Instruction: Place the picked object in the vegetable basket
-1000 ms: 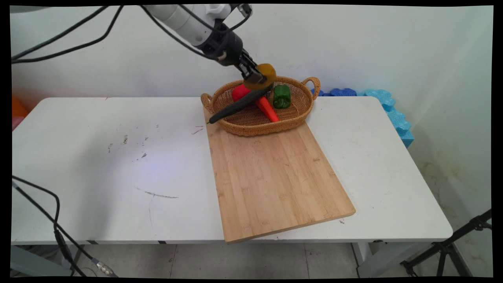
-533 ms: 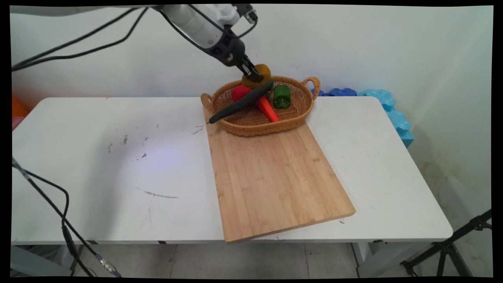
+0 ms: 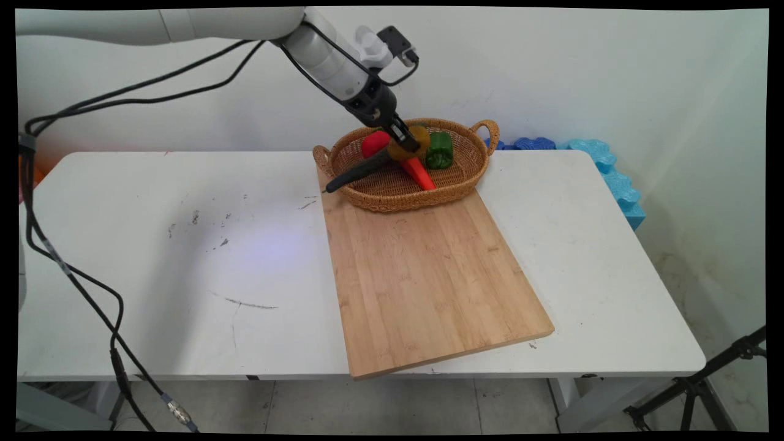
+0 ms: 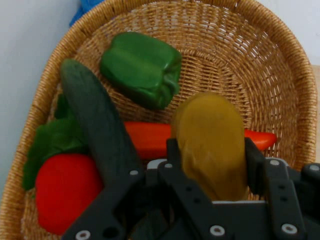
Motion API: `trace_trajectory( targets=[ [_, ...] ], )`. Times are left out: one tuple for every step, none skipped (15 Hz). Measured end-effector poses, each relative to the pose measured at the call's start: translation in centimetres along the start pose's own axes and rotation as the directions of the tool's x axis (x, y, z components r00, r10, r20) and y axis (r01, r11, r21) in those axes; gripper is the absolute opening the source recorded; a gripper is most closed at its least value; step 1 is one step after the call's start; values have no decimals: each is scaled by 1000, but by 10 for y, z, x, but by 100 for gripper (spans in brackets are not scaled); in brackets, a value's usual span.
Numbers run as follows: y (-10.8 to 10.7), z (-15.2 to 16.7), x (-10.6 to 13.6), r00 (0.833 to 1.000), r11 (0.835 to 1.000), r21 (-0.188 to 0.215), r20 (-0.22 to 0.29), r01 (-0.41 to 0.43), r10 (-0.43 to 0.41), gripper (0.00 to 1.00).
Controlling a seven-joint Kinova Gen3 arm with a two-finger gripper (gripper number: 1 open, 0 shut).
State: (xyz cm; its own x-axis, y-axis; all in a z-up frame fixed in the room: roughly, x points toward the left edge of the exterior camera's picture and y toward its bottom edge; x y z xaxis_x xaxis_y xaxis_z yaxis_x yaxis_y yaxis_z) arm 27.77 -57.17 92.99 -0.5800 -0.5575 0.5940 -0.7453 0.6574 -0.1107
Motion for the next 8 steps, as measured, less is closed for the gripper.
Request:
trace_trajectory(
  targets=[
    [0, 5, 0, 1000, 1000, -5, 4, 2, -2, 0],
    [1, 8, -1, 1000, 1000, -8, 7, 4, -4, 0],
    [1, 10, -1, 1000, 1000, -9, 9, 5, -4, 0],
    [1, 13, -1, 1000, 1000, -11, 11, 5, -5, 0],
    [2, 15, -1, 1000, 1000, -13, 14, 4, -4, 100],
    [2, 17, -1, 1000, 1000, -14, 17, 2, -1, 100],
    [4, 17, -1, 1000, 1000, -19, 17, -2, 3, 100],
    [6, 17, 1, 1000, 1000, -25, 16, -6, 6, 100]
  ],
)
